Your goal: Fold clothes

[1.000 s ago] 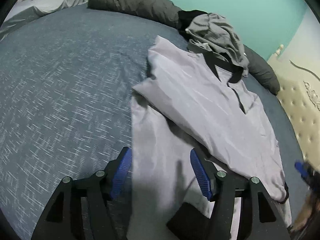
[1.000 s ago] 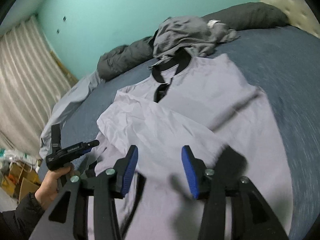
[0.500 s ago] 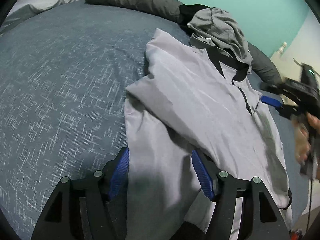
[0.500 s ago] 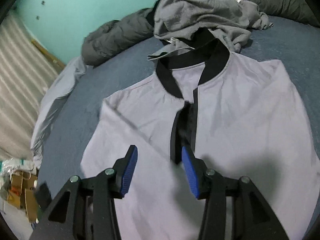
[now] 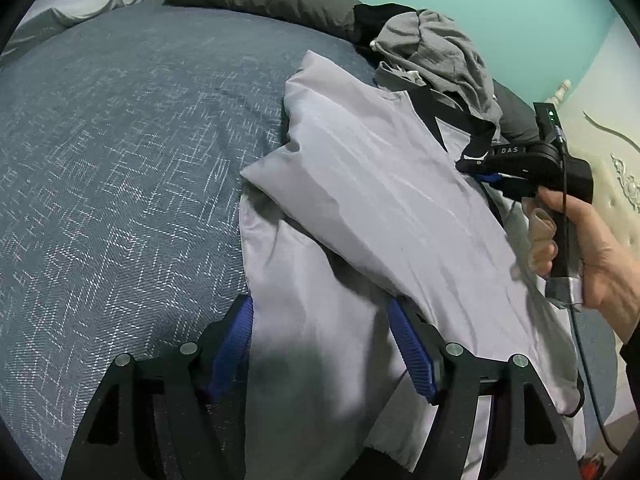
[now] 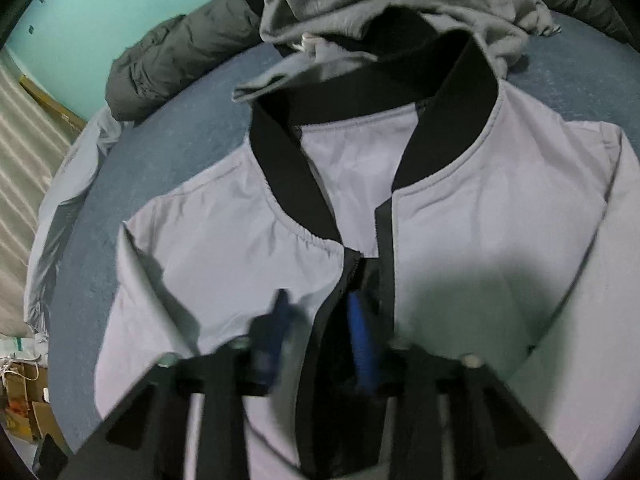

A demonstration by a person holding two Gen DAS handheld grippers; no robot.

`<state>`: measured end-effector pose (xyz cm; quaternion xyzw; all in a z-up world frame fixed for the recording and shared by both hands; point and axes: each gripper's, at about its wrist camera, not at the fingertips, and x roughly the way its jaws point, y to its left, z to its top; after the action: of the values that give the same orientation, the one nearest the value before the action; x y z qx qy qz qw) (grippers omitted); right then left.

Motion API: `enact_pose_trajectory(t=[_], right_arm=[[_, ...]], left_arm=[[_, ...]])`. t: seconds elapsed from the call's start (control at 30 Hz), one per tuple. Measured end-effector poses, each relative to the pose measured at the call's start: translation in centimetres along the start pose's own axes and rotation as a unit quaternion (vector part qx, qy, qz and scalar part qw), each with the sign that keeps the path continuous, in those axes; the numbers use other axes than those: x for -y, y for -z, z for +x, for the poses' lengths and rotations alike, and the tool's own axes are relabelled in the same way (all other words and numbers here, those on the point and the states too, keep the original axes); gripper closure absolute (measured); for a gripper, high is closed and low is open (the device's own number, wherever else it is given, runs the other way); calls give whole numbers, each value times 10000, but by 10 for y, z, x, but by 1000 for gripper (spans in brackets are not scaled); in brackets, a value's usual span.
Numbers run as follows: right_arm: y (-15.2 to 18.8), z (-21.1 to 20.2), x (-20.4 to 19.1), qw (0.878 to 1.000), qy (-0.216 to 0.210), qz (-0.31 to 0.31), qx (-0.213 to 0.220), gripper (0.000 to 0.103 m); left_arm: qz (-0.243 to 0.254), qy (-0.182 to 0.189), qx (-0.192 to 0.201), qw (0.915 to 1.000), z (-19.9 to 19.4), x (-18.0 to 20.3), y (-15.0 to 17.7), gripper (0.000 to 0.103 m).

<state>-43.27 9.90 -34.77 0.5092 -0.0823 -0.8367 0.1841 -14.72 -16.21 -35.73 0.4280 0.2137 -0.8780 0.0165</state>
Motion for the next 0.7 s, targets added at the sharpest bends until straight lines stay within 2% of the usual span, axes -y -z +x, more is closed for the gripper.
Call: enact_pose_trajectory(t=[0.07,0.27,0.33,0.43,0.6,0.67,0.7], right_arm=[[-3,8,1,10000,40,-33,-13,97],[-12,9,-8,9959,635,-547,345,100],[-14,15,-7,9955,697,-606,224,100],[-15,20,-7,9928,930,-758,51,95],[0,-17,-12,9949,367,-887,308,82],[7,-33,-13,9947,117,-935,424,68],[10,-41,-14,9942,-8,-958,481,67]], left_arm=[[16,-3,3,10000,0,1,0,30],[17,3,6,10000,1,2,0,29],[20,1,8,10000,1,2,1,29],[18,10,11,10000,2,2,1,29],[-26,79,13,10000,2,-1,1,29],[-41,99,12,9999,2,-1,1,29],[-48,109,12,9999,2,-1,1,29]])
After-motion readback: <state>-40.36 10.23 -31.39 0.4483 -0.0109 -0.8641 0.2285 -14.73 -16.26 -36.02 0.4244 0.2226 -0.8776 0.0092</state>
